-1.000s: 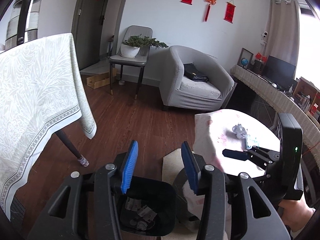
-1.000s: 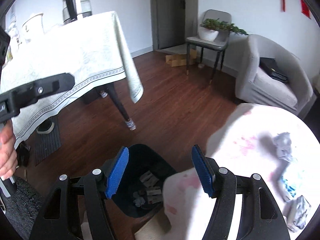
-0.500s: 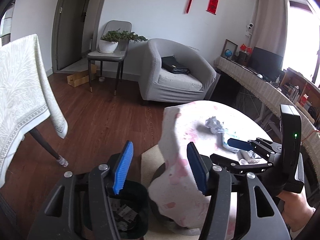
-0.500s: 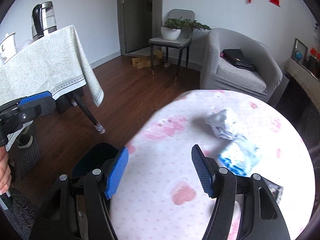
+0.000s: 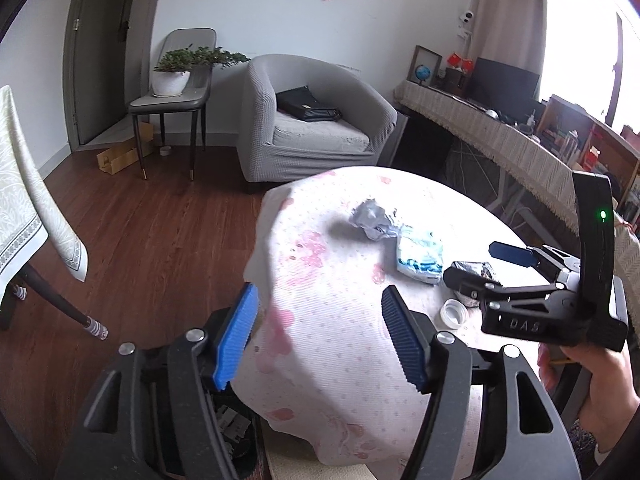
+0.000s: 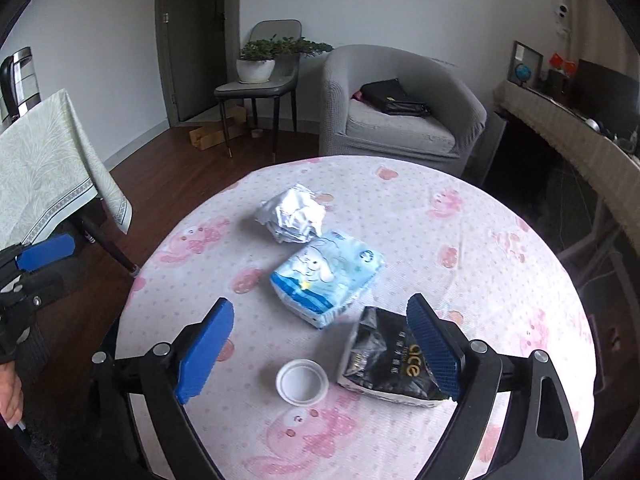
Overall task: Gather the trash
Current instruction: 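Grasp the black Face tissue bag with the right gripper while left grasps the white lid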
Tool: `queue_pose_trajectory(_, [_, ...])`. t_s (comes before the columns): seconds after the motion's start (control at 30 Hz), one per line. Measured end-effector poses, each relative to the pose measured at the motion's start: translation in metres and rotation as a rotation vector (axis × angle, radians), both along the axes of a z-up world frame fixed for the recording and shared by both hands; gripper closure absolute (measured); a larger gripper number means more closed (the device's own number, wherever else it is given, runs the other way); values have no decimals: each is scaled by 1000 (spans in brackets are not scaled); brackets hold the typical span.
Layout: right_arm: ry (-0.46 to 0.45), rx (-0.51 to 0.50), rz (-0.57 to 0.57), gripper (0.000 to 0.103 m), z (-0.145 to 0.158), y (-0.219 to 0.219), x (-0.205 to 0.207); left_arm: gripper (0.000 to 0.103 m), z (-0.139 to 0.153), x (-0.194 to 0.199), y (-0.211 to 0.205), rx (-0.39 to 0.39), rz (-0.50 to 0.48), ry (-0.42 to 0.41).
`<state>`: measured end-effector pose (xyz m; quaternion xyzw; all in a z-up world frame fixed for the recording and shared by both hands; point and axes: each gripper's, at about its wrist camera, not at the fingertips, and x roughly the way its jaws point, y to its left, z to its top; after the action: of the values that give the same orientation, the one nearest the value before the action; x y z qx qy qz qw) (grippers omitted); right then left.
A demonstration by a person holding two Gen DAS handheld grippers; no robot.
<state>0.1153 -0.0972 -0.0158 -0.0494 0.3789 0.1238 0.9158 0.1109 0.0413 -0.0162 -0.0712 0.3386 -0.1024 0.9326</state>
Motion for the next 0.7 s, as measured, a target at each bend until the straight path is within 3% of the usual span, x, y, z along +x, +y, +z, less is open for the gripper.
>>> queue_pose_trajectory(0.23, [50,5,-100,12,-12,-24,6,32,-10,7,-26,30,-53,22])
queue_pose_trajectory(0.7, [129,26,-135,12,-40,-44,22,31,-28,13,-83,98,-226,52])
